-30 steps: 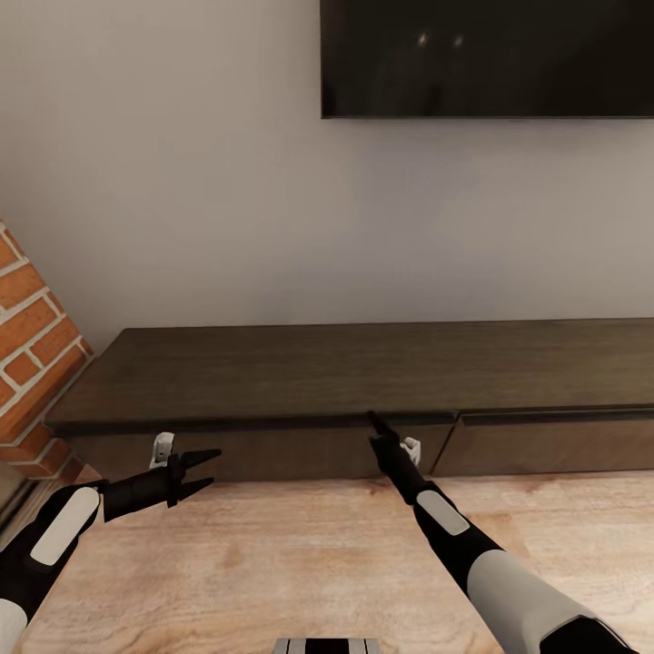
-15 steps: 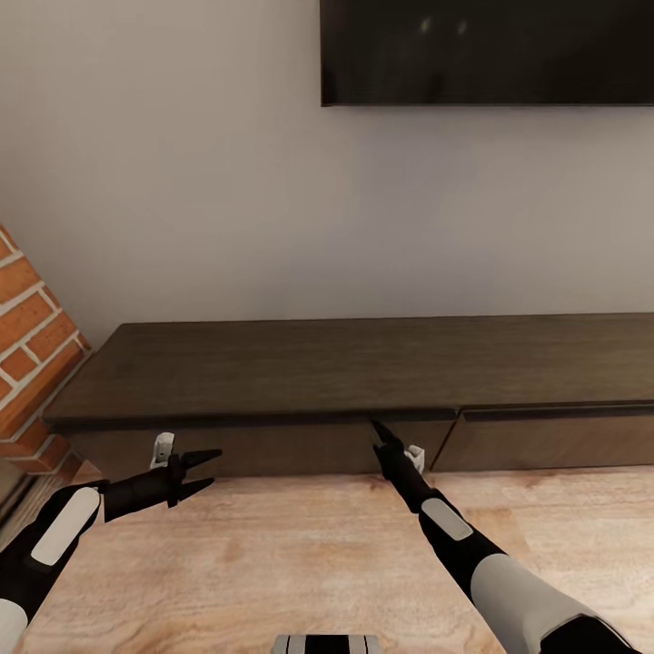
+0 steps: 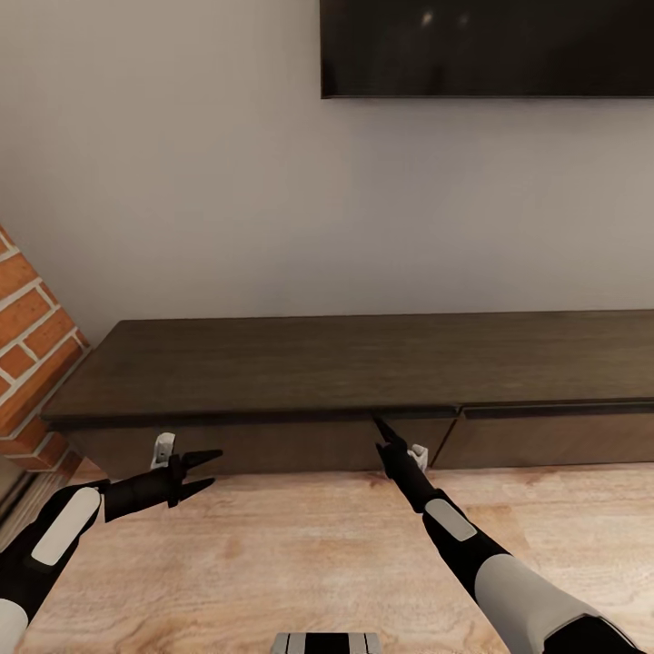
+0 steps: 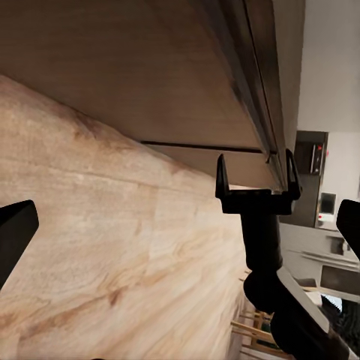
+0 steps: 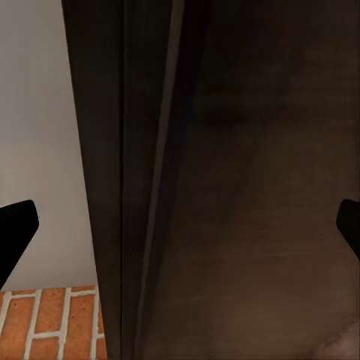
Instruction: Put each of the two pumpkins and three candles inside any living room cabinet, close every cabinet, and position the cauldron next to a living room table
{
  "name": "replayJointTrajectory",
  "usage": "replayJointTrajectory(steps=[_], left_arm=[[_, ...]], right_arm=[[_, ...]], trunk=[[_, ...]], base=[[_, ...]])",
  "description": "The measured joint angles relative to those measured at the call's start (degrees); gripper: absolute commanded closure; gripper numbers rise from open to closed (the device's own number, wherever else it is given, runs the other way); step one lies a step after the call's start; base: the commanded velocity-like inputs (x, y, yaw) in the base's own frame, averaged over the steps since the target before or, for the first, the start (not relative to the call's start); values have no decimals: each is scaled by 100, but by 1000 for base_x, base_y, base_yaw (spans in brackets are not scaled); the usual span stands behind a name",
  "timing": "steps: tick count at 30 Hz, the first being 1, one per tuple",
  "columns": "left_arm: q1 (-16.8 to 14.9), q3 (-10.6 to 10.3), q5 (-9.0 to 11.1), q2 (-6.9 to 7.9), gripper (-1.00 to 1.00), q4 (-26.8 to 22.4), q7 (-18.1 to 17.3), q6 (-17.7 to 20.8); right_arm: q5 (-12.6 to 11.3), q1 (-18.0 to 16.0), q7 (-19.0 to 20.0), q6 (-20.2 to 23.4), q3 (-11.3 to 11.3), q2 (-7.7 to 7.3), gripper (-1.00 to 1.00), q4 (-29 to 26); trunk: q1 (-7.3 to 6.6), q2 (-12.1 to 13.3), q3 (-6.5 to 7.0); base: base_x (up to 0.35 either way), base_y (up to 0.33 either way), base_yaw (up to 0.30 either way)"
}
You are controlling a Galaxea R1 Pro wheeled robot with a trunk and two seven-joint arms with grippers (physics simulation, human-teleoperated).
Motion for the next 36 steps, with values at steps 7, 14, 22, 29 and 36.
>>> replayJointTrajectory(steps=[7,14,22,29,36], left_arm=[[0,-7,0,-1,-100,0,1,0],[0,14,2,0,-100,-2,-1,0],[0,20,3,3,-100,-13,-2,-1],[0,20,3,6,-100,-17,-2,-1],[0,20,3,0,-100,-23,-1,0]], right_arm=[[8,0,8,-5,0,0,-100,-8],[9,0,8,-20,1,0,-100,-9],[10,0,9,-36,1,0,-100,-9],[10,0,9,-49,1,0,-100,-8],[9,0,9,-57,1,0,-100,-6]], trunk=[[5,-3,-44],[5,-3,-44],[5,-3,-44],[4,-3,-44],[5,-3,-44]], base=[[0,0,0],[0,0,0],[100,0,0],[54,0,0],[52,17,0]])
